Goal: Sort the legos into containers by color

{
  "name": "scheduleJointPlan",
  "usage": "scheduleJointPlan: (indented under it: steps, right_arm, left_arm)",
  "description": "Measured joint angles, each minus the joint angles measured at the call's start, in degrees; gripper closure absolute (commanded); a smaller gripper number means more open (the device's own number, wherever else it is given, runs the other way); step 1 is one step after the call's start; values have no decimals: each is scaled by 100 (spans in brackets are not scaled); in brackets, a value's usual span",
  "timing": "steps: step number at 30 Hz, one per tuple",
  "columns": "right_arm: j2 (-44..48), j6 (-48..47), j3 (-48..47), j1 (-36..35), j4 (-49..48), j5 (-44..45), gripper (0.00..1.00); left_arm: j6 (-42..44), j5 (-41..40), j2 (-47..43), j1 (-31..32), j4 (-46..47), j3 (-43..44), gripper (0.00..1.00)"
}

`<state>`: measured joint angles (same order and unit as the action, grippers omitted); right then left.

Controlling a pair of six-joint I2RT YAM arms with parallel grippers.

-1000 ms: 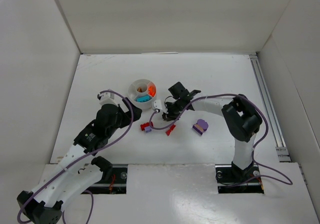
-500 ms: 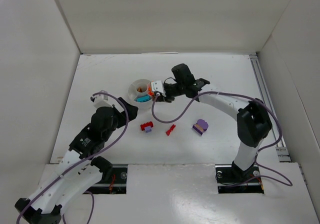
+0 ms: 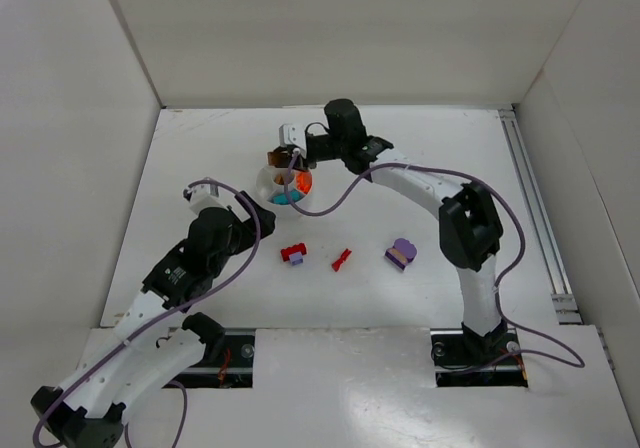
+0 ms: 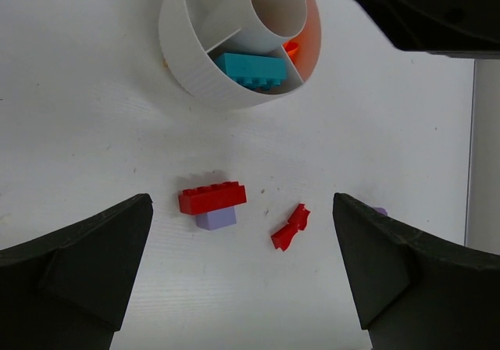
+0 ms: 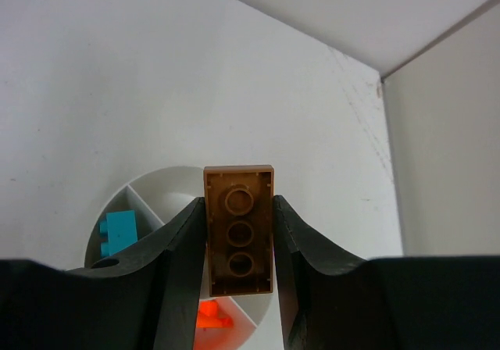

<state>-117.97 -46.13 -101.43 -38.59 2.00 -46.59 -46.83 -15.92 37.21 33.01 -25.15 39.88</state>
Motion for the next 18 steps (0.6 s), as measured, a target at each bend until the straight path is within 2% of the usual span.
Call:
scheduleJointPlan:
  steps: [6, 18]
  right_arm:
    - [-612, 468, -129, 0, -319, -103, 69]
    - [-894, 935, -389, 33, -763, -151, 67]
  left_arm:
    - [2, -96, 33, 0, -26, 140, 1]
    - [-2, -232, 98, 0, -111, 151, 1]
